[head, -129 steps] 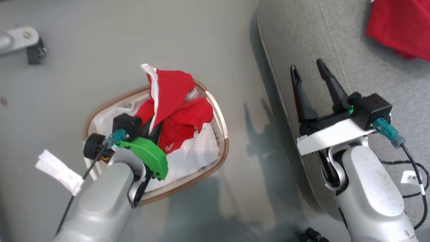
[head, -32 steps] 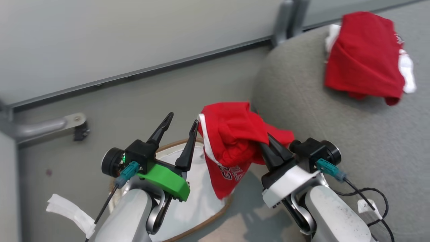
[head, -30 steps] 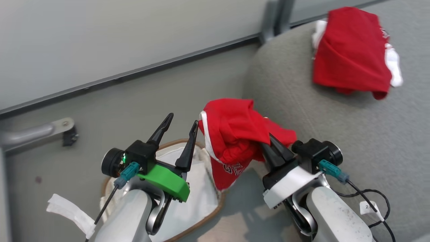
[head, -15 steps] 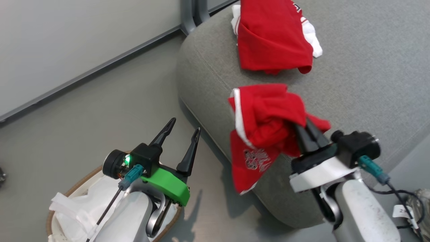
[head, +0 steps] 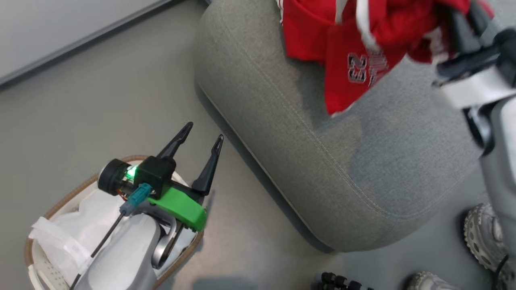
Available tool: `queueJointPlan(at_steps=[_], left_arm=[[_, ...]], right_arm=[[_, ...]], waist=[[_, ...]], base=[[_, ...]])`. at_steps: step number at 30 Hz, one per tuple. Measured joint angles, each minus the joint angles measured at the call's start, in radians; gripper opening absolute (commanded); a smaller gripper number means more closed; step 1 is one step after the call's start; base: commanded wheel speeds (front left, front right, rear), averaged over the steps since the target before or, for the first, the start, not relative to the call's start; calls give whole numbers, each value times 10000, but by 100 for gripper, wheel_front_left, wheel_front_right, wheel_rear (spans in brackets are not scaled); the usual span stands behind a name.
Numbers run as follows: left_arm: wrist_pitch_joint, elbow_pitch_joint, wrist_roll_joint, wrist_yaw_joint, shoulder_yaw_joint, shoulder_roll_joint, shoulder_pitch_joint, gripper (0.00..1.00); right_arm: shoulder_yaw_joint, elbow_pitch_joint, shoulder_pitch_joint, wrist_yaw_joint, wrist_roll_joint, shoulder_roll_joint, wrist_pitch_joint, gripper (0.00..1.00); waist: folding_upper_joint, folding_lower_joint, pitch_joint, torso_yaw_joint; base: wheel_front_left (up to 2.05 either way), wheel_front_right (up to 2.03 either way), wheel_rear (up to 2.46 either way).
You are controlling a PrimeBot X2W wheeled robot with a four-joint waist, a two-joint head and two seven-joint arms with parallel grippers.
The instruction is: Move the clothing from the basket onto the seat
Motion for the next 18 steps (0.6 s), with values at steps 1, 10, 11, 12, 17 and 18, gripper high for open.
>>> queueJointPlan(at_steps=[1, 10, 11, 12, 17, 18], left_arm=[[0, -40, 2, 0, -31, 88, -39, 100], [2, -456, -90, 0, -702, 533, -793, 100], [0, -495, -104, 0, -752, 581, -919, 100], [0, -527, -130, 0, -807, 602, -1022, 100], [2, -679, -221, -2, -1020, 717, -1508, 100], [0, -700, -244, -2, -1047, 765, -1581, 100]], right_arm=[[-138, 194, -360, 0, -100, -88, -2, 0], [-1929, 2502, -2963, 0, -1360, -570, -2, 0], [-2121, 2767, -3137, 0, -1501, -560, -2, 0], [-2245, 2963, -3252, 0, -1607, -543, 0, 0], [-3162, 4033, -3498, 0, -2153, 63, 0, 0], [-3250, 4341, -3466, 0, -2349, 209, 0, 0]], waist=[[0, 0, 147, 20], [0, 1, 1346, 630], [0, 0, 1486, 735], [0, 1, 1598, 823], [0, 1, 2268, 1357], [0, 1, 2401, 1464]], base=[[0, 0, 0], [0, 0, 0], [0, 0, 0], [0, 0, 0], [0, 0, 0], [0, 0, 0]])
